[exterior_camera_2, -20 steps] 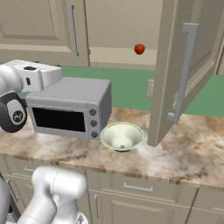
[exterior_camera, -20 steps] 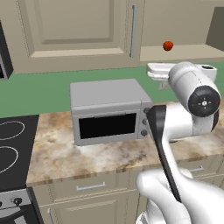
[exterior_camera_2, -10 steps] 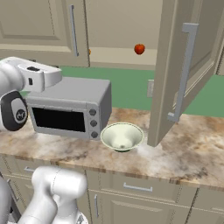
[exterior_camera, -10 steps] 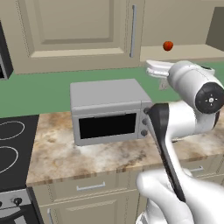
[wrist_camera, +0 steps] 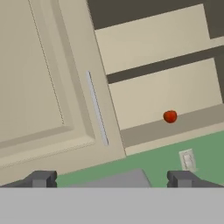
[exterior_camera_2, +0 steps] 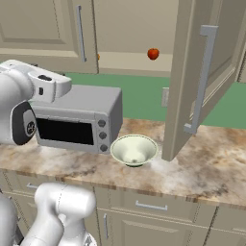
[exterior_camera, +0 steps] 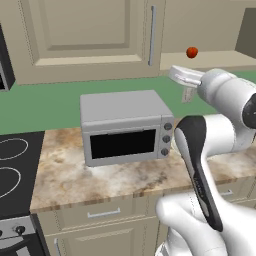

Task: Open the cabinet. Pick the mango and apple from the cabinet and place them into the bowl. Then close the cabinet.

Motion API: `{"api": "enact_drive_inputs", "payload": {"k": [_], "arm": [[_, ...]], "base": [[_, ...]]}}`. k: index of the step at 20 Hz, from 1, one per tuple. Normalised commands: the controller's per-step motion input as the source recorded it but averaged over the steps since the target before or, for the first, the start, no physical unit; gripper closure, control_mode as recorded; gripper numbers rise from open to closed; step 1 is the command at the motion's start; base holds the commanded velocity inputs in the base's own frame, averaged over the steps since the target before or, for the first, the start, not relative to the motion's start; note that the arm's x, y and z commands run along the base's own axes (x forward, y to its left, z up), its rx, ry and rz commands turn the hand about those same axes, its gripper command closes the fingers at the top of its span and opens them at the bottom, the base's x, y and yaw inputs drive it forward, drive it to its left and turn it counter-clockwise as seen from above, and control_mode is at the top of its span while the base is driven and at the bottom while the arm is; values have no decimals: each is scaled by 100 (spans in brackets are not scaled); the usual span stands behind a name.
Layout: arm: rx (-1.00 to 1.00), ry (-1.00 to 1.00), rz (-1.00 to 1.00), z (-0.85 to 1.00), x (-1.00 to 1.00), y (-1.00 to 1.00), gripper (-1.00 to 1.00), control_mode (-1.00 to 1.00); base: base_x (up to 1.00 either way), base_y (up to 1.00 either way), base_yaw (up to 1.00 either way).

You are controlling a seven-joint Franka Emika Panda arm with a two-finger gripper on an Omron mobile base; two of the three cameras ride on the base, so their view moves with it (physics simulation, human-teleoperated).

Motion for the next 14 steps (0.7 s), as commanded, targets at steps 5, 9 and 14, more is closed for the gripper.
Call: {"api": "enact_drive_inputs", "payload": {"k": [5, 9, 14], "arm": [[0, -2, 12, 0, 0, 1, -100, -100], [-1, -2, 4, 0, 8, 4, -100, -100], [-2, 0, 0, 0, 39, 7, -100, -100]], "base": [[0, 0, 0], [0, 0, 0], [0, 0, 0]]}}
